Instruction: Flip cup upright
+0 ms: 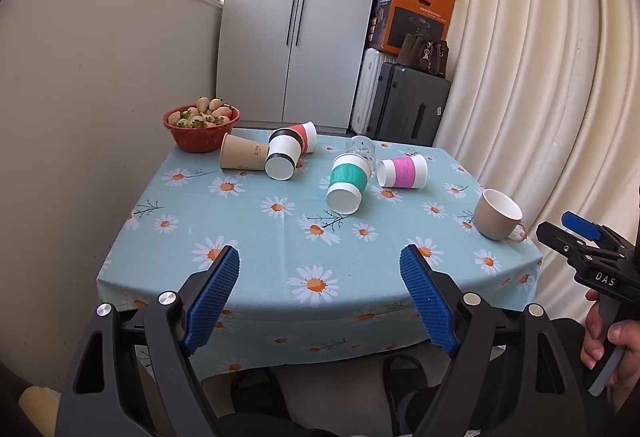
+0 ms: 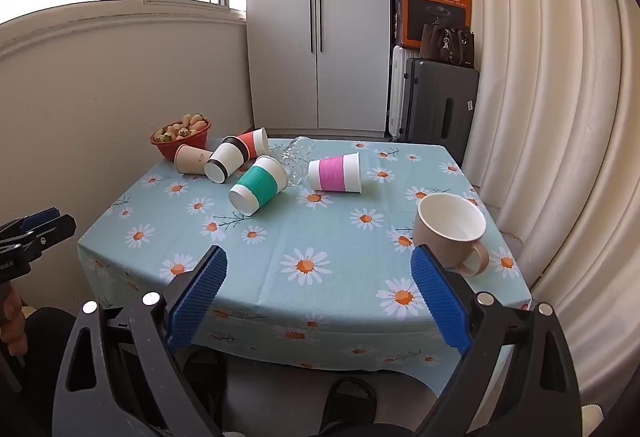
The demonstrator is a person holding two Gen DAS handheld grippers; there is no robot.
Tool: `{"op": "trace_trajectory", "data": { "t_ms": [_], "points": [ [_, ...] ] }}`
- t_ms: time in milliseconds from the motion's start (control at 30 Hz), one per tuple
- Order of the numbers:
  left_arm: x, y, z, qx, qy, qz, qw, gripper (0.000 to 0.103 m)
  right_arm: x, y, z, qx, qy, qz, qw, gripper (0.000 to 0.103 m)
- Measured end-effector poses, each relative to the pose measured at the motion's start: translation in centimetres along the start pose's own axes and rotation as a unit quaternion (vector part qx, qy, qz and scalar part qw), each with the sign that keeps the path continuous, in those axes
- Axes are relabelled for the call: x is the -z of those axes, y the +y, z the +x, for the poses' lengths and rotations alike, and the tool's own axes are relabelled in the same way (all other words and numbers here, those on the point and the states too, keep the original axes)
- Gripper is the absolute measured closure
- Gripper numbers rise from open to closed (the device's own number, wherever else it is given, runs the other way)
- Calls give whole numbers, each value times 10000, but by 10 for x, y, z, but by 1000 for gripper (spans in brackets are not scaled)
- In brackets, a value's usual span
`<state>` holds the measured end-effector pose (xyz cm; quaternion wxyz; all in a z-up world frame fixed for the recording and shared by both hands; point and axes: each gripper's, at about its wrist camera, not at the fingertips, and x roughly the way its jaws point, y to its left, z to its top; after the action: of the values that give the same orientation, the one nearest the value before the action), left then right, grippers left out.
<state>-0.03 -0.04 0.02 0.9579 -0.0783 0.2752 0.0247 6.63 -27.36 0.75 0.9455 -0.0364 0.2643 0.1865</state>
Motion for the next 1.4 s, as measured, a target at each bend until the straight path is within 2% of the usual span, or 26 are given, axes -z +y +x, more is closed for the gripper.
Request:
{"op": "trace_trajectory", "data": {
  "t_ms": [500, 1400],
  "points": [
    [0, 0, 0, 26, 9, -48, 10000, 22, 0, 2, 4, 11, 146, -53, 9999, 11],
    [0, 1, 0, 36, 15, -64, 10000, 22, 1, 0, 1, 27, 146, -40, 9999, 11]
  ]
}}
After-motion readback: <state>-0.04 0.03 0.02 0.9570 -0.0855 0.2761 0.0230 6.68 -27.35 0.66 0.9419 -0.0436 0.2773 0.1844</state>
